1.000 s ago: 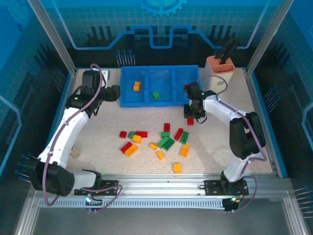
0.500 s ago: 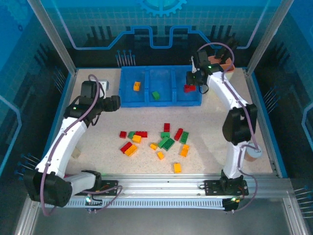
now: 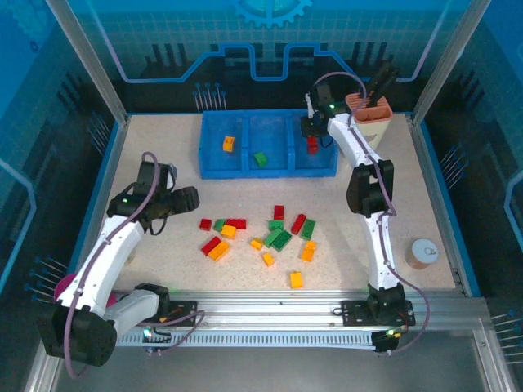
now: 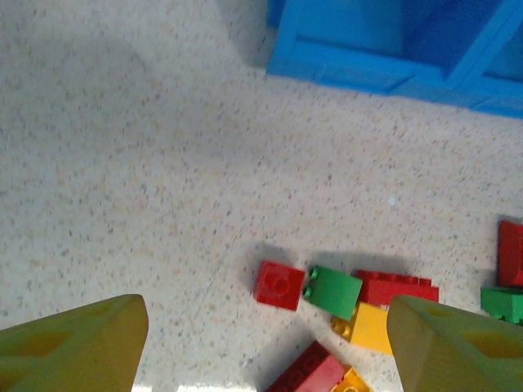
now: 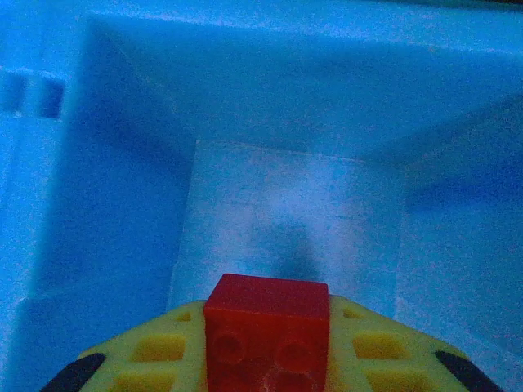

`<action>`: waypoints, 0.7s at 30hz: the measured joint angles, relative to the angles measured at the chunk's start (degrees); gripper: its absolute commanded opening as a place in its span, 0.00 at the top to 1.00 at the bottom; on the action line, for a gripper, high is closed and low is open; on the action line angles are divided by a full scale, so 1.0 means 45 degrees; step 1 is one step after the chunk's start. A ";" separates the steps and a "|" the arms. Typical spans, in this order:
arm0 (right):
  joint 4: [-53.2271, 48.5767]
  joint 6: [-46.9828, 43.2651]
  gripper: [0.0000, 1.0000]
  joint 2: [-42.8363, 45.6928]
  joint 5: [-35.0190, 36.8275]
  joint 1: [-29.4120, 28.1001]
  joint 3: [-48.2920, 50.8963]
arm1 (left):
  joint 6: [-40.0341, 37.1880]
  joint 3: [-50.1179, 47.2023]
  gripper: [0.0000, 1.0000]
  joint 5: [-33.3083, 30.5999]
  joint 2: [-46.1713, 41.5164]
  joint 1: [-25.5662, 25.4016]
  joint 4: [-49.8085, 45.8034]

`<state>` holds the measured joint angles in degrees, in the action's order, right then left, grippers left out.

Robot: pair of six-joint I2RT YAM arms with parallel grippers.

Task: Sort the legos into containers by color
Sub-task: Place the lego in the container.

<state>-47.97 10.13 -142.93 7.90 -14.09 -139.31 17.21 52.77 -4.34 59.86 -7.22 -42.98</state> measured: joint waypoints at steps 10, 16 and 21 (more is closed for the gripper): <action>0.0000 -0.0520 0.65 -0.0840 -0.0097 0.0005 -0.0738 | 0.0967 -0.1039 0.20 0.0831 0.1302 0.0000 0.0277; -0.0005 -0.0631 0.57 -0.0845 -0.0097 0.0005 -0.0763 | 0.0962 -0.1039 0.20 0.0942 0.1972 0.0000 0.0321; -0.0010 -0.0656 0.52 -0.0845 -0.0189 0.0102 -0.0763 | 0.0957 -0.1039 0.20 0.0942 0.2492 0.0000 0.0461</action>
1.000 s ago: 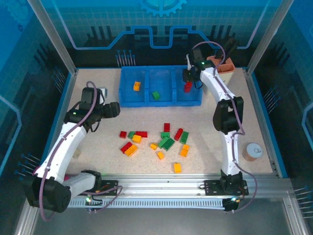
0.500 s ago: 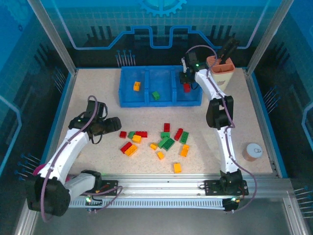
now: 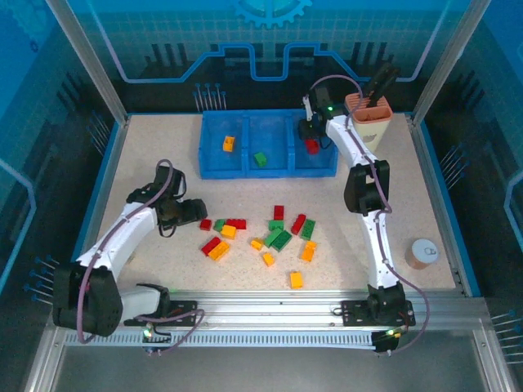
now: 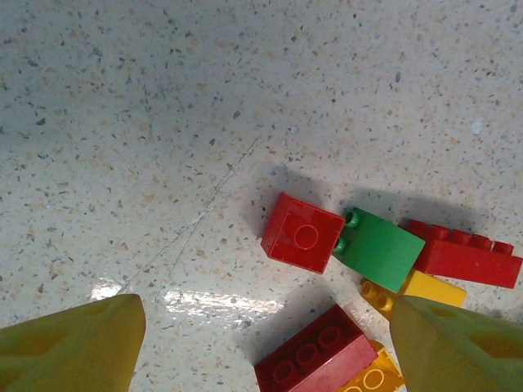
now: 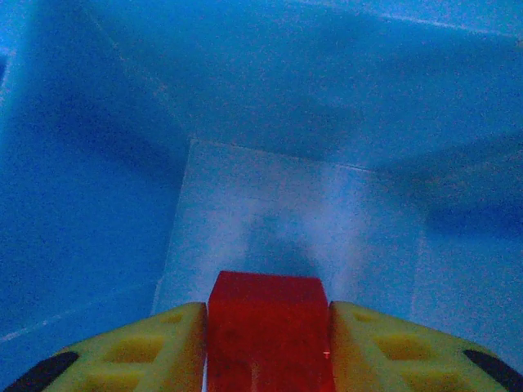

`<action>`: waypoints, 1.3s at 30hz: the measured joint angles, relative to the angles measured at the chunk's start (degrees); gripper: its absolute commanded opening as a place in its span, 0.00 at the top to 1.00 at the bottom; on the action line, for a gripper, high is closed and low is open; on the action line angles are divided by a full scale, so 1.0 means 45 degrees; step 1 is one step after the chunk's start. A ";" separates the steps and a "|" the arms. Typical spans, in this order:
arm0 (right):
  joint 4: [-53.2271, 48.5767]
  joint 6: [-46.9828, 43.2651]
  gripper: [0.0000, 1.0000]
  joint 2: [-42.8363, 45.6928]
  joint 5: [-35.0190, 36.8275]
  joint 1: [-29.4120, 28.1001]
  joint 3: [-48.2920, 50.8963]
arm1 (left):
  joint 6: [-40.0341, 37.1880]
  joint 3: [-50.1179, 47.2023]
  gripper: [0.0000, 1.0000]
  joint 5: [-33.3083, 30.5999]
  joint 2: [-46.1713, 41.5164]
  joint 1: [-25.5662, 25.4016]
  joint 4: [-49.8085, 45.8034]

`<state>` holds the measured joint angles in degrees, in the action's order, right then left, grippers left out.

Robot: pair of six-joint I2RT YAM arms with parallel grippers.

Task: Sort the legos into containers by color
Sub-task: Place the lego in the container, then pick up the lego from the middle-left of the table.

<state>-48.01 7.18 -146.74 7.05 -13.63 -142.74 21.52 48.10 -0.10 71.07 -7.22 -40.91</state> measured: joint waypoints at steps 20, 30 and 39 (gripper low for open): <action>0.0029 -0.0005 0.47 0.3424 -0.0665 0.0379 0.1749 | -0.0233 0.0772 0.22 -0.0165 0.2909 -0.0588 0.0418; 0.0831 -0.0049 0.46 0.6484 -0.0670 0.0384 0.5571 | -0.0219 0.1530 0.24 -0.0729 0.4731 -0.1933 0.0544; 0.1651 0.0219 0.46 0.7621 -0.0826 0.0413 0.8869 | -0.0185 0.1579 0.25 -0.0874 0.4770 -0.2069 0.0612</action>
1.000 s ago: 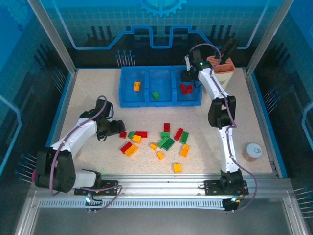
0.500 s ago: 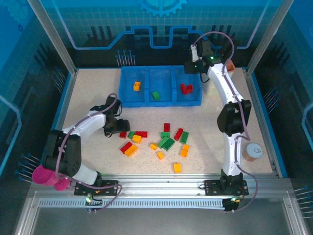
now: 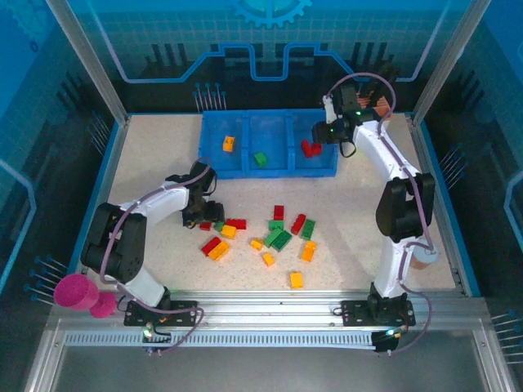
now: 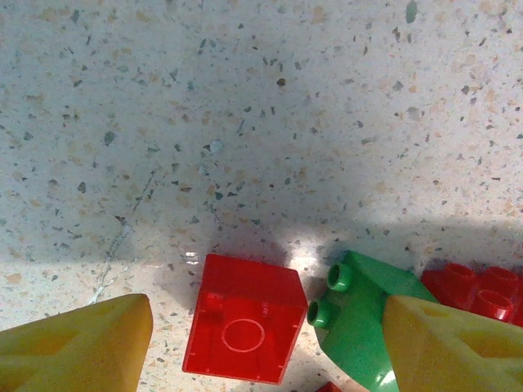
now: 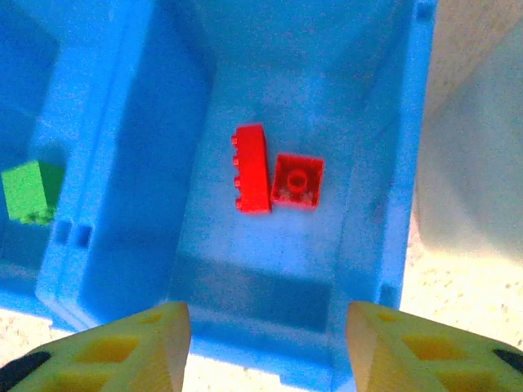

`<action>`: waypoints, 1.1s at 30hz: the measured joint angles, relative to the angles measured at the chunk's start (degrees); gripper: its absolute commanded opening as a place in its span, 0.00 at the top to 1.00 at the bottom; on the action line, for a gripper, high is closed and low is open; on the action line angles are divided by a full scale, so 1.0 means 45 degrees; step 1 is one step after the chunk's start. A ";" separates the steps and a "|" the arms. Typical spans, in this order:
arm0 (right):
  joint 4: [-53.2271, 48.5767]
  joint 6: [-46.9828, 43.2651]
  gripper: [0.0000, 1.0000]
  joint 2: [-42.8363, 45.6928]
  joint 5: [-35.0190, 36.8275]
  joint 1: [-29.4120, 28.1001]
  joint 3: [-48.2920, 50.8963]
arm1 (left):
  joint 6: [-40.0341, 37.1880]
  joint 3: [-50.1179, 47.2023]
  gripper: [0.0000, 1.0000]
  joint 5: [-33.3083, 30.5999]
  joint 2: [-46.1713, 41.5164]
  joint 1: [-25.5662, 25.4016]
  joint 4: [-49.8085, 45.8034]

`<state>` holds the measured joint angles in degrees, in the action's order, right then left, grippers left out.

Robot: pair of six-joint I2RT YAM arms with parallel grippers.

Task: Sort the legos into containers by color
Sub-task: Pick up the lego from the middle-left of the table.

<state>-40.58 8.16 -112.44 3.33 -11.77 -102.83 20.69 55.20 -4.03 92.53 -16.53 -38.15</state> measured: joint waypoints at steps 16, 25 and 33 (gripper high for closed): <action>0.0835 0.0801 0.46 0.1273 -0.0194 -0.0015 0.3138 | 0.0107 0.0010 0.30 -0.0253 -0.0175 -0.0782 -0.0121; 0.0850 0.0806 0.46 0.1647 -0.0185 -0.0044 0.3230 | 0.0403 -0.0491 0.40 -0.0680 -0.0291 -0.0782 -0.0087; 0.0845 0.0806 0.46 0.2030 -0.0170 -0.0073 0.3623 | 0.0670 -0.0816 0.49 -0.0724 -0.0291 -0.0704 0.0257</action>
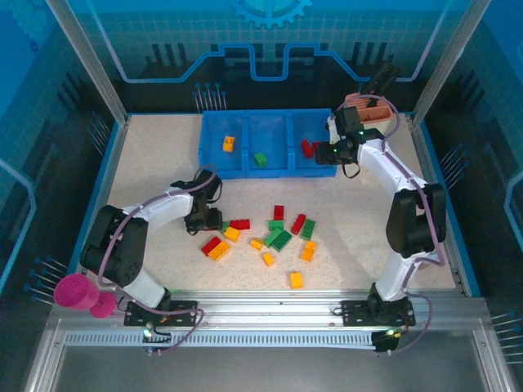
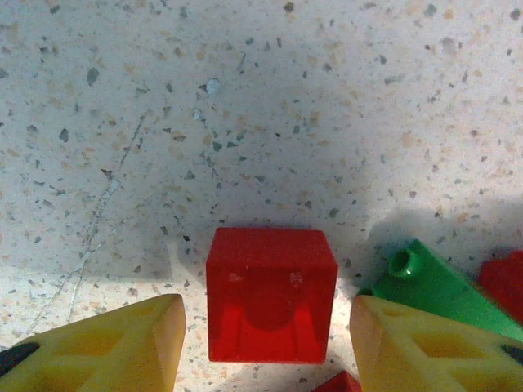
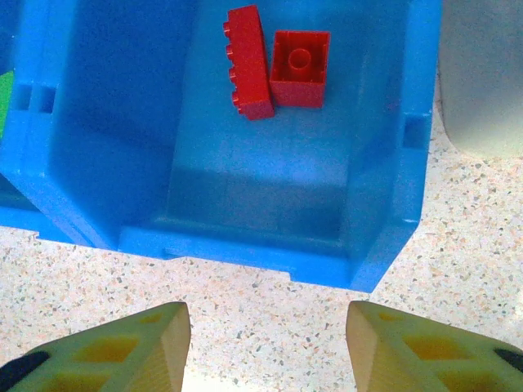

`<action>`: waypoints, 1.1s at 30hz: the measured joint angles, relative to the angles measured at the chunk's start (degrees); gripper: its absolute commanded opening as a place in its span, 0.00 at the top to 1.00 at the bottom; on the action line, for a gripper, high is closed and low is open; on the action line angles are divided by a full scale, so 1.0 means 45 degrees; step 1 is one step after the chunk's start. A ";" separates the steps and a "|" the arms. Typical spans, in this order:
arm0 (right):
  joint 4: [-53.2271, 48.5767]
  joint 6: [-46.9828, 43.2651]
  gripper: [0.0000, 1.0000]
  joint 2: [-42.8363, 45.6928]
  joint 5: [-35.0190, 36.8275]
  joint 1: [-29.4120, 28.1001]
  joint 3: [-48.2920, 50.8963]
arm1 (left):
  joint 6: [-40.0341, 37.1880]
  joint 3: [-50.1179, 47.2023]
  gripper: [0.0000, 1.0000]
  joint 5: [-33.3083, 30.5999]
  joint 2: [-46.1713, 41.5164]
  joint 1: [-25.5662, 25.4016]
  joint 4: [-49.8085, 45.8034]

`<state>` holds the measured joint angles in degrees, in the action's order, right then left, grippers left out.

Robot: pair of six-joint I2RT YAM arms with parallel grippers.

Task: Sort the legos into containers by color
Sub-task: Pick up the lego from the middle-left of the table, then place the lego in the container.

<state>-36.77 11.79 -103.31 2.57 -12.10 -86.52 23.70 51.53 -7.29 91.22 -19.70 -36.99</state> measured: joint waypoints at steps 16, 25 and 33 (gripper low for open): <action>-0.0146 0.0102 0.44 0.2705 -0.0039 -0.0165 0.2662 | -0.0015 0.0763 0.76 -0.0160 0.0384 0.0092 -0.0296; -0.0146 0.1807 0.43 0.4988 -0.0787 -0.0850 0.6188 | -0.1083 0.6917 0.77 -0.0578 0.1098 -0.0238 -0.1491; 0.0471 0.3779 0.44 0.6387 -0.0918 -0.1685 0.8131 | -0.2123 1.4207 0.78 -0.0612 0.5858 -0.1375 -0.1773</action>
<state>-34.65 28.80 -74.56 -1.56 -19.68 -49.93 14.15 115.46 -10.04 117.58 -25.89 -44.97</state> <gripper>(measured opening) 0.565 0.319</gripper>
